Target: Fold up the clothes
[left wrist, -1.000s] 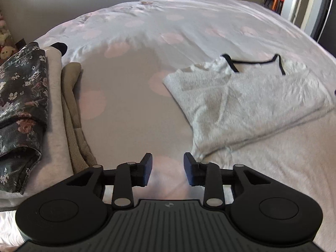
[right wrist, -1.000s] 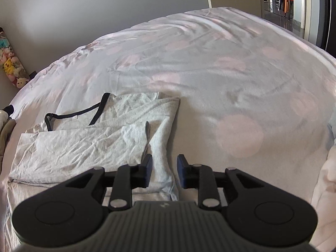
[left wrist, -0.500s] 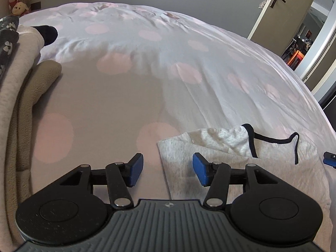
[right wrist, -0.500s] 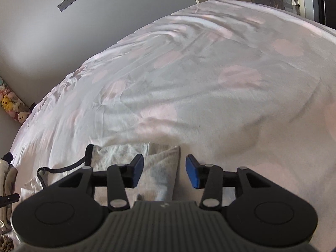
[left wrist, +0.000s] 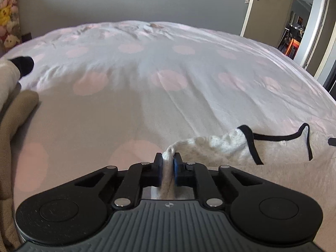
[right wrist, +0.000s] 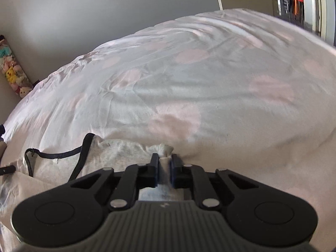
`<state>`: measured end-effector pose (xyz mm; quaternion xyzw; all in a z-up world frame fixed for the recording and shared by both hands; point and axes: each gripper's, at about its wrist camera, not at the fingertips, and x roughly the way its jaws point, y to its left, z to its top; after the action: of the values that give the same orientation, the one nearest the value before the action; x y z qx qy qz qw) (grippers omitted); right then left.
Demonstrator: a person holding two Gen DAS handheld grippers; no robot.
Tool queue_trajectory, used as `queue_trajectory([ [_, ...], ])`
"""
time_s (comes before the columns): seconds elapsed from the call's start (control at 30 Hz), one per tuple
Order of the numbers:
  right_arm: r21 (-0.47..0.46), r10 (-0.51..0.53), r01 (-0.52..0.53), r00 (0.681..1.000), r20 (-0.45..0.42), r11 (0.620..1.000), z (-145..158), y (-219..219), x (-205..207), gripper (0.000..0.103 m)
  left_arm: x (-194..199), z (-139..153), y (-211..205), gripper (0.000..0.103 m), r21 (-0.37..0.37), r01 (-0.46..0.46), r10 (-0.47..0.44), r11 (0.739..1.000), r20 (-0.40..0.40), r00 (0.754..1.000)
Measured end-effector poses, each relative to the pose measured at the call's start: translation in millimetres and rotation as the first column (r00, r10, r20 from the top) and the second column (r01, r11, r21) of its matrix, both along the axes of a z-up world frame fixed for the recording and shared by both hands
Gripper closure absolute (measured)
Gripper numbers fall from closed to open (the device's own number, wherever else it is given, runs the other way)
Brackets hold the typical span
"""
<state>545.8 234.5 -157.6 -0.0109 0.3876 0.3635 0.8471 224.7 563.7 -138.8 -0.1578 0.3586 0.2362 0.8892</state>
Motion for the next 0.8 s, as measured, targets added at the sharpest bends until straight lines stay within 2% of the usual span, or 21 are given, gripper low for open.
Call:
queue_trajectory([
  [0.07, -0.006, -0.023, 0.023, 0.999, 0.047, 1.000, 6.0, -0.1, -3.3, 0.092, 1.2, 0.5, 4.3, 0.095, 0.011, -0.020, 0.020, 1.000, -0.023, 1.000],
  [0.2, -0.051, -0.048, 0.049, 0.999, 0.018, 0.998, -8.2, 5.1, 1.8, 0.092, 9.2, -13.2, 4.8, 0.095, 0.052, 0.003, 0.003, 0.999, -0.102, 0.995],
  [0.3, -0.050, -0.058, 0.058, 0.998, -0.003, 0.997, -9.6, 5.5, 4.3, 0.090, 11.0, -16.3, 3.4, 0.087, 0.072, 0.000, 0.008, 0.997, -0.114, 0.993],
  [0.33, -0.050, -0.061, 0.061, 0.998, -0.011, 0.997, -9.4, 5.5, 5.4, 0.086, 10.5, -14.2, 3.3, 0.083, 0.073, -0.007, 0.015, 0.997, -0.115, 0.993],
  [0.37, -0.049, -0.065, 0.064, 0.998, -0.021, 0.997, -7.4, 4.3, 6.3, 0.072, 6.9, -9.3, 3.0, 0.076, 0.069, -0.015, 0.023, 0.997, -0.114, 0.993],
  [0.43, -0.052, -0.077, 0.076, 0.997, -0.014, 0.996, 2.3, -4.6, 3.9, 0.059, -5.4, 1.7, 0.4, 0.072, 0.070, -0.025, 0.032, 0.997, -0.107, 0.994],
  [0.57, -0.059, -0.039, 0.038, 0.999, -0.005, 0.997, 18.2, -32.6, -16.5, 0.060, -49.1, 17.0, -20.7, 0.072, 0.060, 0.019, -0.013, 0.998, -0.108, 0.994],
  [0.73, -0.096, -0.005, -0.002, 0.997, -0.074, 0.995, 20.8, -70.9, -65.2, 0.060, -103.7, 17.0, -66.2, 0.071, -0.003, 0.074, -0.074, 0.997, -0.165, 0.983],
  [0.8, -0.113, -0.011, -0.001, 0.994, -0.107, 0.994, 18.5, -88.6, -87.4, 0.060, -122.6, 12.5, -86.3, 0.065, -0.011, 0.083, -0.083, 0.997, -0.199, 0.976],
])
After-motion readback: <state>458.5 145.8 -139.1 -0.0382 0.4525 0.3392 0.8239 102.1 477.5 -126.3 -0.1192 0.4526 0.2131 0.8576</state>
